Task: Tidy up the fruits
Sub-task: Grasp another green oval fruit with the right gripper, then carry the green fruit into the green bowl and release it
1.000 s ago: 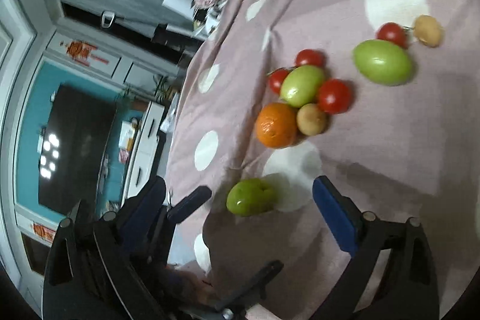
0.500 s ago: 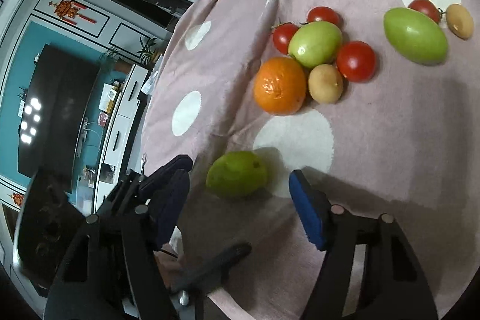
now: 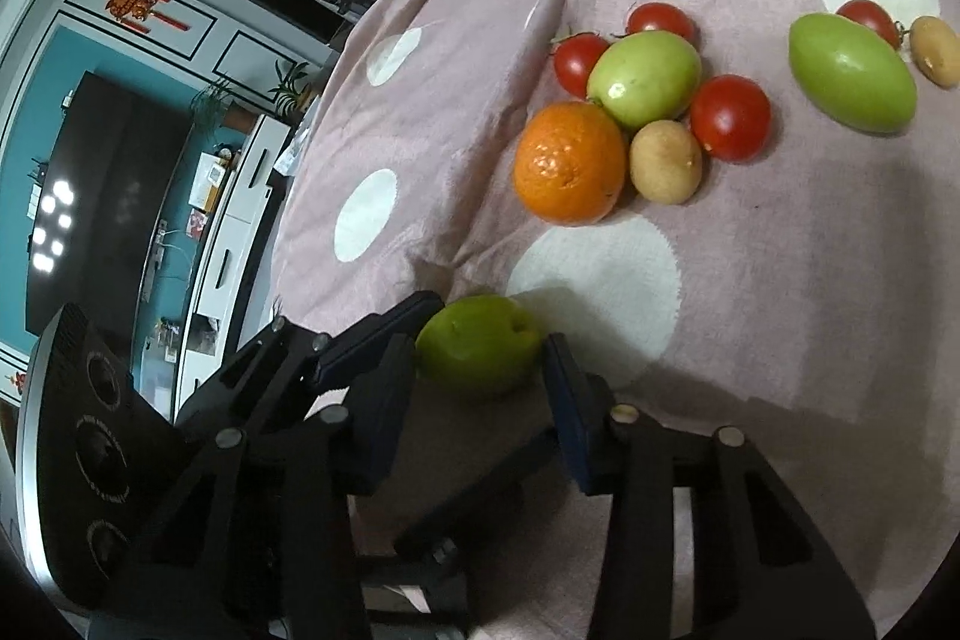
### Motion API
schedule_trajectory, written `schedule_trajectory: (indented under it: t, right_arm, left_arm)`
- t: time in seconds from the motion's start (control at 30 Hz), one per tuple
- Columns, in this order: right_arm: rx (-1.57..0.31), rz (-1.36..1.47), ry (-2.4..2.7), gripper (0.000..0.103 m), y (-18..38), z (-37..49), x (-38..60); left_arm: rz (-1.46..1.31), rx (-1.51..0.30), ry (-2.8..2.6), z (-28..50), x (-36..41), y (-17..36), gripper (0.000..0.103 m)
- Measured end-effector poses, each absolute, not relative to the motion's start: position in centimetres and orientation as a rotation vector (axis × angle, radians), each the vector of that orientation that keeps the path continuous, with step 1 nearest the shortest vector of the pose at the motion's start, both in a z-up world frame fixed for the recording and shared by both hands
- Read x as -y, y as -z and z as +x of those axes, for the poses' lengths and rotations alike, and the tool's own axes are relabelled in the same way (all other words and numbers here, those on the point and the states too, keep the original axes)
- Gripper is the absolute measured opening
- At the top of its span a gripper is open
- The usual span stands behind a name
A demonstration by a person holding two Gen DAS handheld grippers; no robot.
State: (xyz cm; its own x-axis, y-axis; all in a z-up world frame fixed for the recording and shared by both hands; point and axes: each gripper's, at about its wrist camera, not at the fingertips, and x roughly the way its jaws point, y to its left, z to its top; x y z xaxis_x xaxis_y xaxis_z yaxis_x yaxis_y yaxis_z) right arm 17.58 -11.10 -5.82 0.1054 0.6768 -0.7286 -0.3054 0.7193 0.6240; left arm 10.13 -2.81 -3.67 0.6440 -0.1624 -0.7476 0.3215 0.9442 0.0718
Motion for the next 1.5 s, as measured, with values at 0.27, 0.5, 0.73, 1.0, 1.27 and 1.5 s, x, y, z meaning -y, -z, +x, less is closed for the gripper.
schedule_trajectory:
  t: [0.27,0.5,0.73,1.0,1.27,1.5]
  right_arm:
    - [-1.263,0.358,-0.737,0.041,5.7,16.5,12.2]
    - [-1.177,0.385,-0.728,0.04,3.7,14.9,15.3]
    - [-0.959,0.488,-0.63,0.039,-1.9,13.8,24.4]
    - [-0.751,0.648,-0.352,0.039,-4.4,11.9,39.3]
    - [-0.754,0.719,-0.149,0.065,-2.6,10.8,46.4]
    - [-0.619,0.866,-0.229,0.1,-3.7,9.9,46.1]
  left_arm:
    - [0.15,-0.847,0.301,9.3,2.7,3.6,0.04]
    - [0.183,-0.769,0.329,8.4,4.9,1.8,0.039]
    - [0.19,-0.651,0.48,10.2,11.2,-4.1,0.039]
    - [0.271,-0.618,0.731,13.9,25.4,-7.3,0.039]
    - [0.385,-0.665,0.775,14.9,33.1,-5.4,0.046]
    - [0.353,-0.589,0.612,13.7,27.9,-5.7,0.1]
